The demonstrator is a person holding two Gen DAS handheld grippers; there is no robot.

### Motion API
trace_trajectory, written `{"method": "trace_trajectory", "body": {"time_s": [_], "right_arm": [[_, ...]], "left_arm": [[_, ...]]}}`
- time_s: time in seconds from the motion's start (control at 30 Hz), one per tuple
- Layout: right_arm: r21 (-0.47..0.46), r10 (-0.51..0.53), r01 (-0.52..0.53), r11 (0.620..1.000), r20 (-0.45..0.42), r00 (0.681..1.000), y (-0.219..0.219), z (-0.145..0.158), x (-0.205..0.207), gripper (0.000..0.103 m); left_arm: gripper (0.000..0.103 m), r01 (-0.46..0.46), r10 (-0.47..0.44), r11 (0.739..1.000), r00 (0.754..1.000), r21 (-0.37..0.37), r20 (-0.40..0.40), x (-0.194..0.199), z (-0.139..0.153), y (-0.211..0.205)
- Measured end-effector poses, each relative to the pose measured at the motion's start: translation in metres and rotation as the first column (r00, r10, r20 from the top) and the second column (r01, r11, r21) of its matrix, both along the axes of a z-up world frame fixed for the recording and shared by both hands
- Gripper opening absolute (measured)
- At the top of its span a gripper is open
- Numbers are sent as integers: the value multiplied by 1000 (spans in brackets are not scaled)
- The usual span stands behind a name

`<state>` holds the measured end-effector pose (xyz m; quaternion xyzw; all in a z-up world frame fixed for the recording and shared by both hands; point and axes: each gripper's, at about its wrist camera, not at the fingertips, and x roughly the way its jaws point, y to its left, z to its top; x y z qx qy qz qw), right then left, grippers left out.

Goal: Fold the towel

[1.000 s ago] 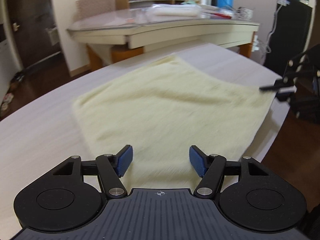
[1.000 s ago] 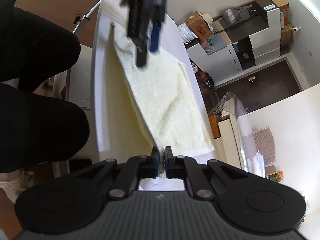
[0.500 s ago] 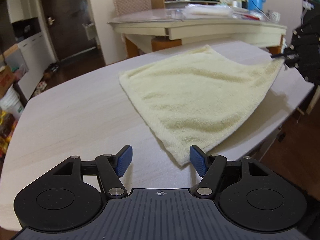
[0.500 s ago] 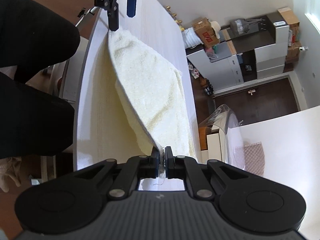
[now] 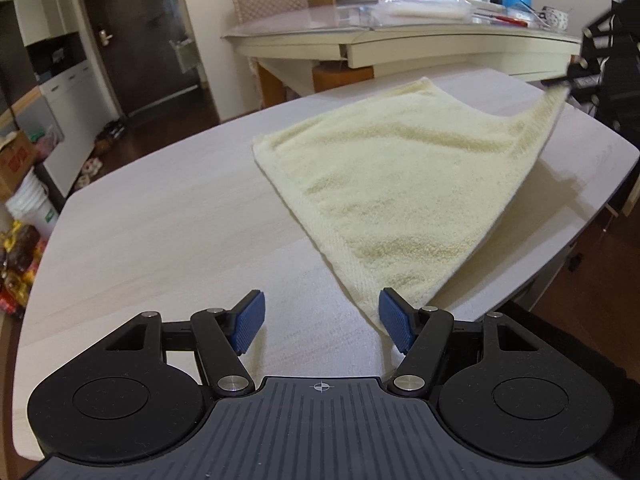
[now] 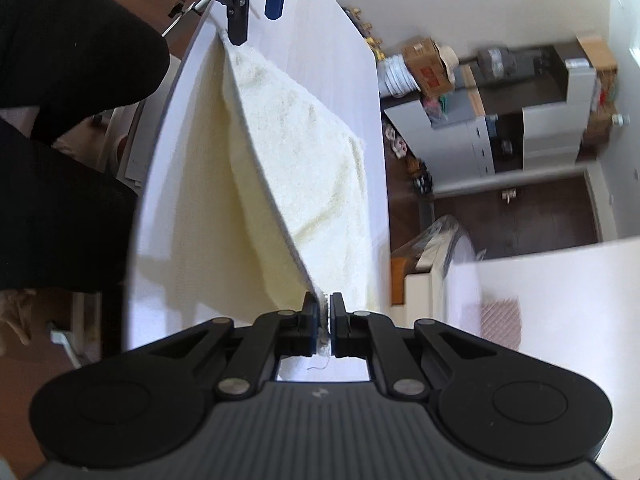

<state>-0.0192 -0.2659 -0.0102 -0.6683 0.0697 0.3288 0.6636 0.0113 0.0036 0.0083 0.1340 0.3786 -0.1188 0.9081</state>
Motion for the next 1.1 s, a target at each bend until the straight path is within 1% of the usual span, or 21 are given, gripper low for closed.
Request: {"method": "trace_trajectory", "body": {"time_s": [0.17,0.3,0.33,0.4,0.53,0.67,0.7,0.83,0.97,1.07,1.1], "right_arm": [[-81,113,-109,991,39,993,19,16,30,7],[-135,195,-187,973,48,980,41,23,60,7],[-156,226,-216,964,48,973,51,25,72,7],[-177,251,-241,954,37,967,63,26,86,7],[-226,326,-318,921,-1,945,99,20,121,7],[-247,377,-378,892,-55,925,133,6,148,7],[-256,398,-405,878,-81,914,147,-3,158,7],[-262,421,-445,856,-146,895,179,-30,183,7],[-253,422,-459,852,-187,887,199,-53,203,7],[-246,408,-450,859,-204,890,207,-67,216,17],[-228,408,-449,864,-203,890,208,-68,219,17]], "left_arm": [[71,-22,22,1000,1000,-18,-3,-1,-1,4],[71,-52,52,997,999,-51,-4,-4,-2,8],[71,-59,59,997,998,-57,-3,-5,-2,8],[71,-74,74,995,997,-71,1,-8,-3,10],[70,-83,84,993,996,-90,15,-15,-3,12],[70,-90,92,989,996,-118,15,-18,-4,16],[70,-88,91,988,996,-123,15,-18,-5,17],[71,-83,85,986,996,-145,9,-17,-5,20],[71,-78,80,982,997,-169,7,-17,-7,24],[71,-77,79,982,997,-171,4,-15,-8,25],[71,-76,78,982,997,-173,3,-14,-8,25]]}}
